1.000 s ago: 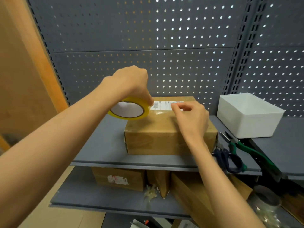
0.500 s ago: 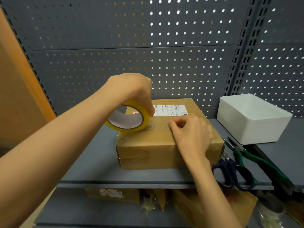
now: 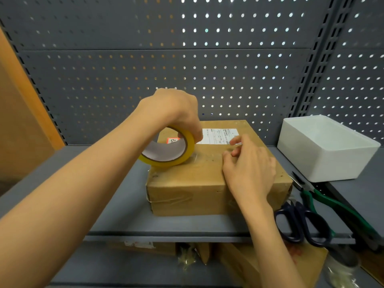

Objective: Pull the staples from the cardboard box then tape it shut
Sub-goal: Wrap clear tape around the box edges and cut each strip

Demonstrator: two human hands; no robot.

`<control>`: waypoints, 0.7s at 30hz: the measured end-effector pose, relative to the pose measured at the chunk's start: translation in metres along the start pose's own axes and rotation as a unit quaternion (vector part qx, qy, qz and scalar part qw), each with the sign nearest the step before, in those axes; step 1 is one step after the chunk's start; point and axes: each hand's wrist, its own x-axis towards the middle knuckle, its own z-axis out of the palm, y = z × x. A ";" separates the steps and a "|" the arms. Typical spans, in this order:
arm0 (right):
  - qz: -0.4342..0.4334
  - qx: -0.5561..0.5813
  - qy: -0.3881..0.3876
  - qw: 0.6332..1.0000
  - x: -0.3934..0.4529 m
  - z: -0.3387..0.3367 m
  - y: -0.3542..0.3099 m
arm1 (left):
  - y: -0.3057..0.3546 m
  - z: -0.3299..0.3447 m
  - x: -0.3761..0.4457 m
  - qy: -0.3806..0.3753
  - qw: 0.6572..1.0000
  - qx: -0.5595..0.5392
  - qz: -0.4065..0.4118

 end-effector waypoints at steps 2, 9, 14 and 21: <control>-0.012 -0.017 -0.005 1.000 0.001 0.001 0.001 | 0.000 0.001 0.000 0.011 1.000 0.007 0.004; -0.091 0.120 0.013 0.988 -0.003 -0.001 0.004 | -0.002 0.004 0.000 0.033 0.999 0.000 0.006; -0.239 -0.064 -0.187 0.951 -0.019 -0.005 -0.006 | 0.002 0.005 0.001 0.056 0.998 -0.003 0.005; -0.238 -0.100 -0.245 0.934 -0.022 -0.007 -0.005 | -0.015 0.011 -0.001 0.171 0.976 -0.131 0.012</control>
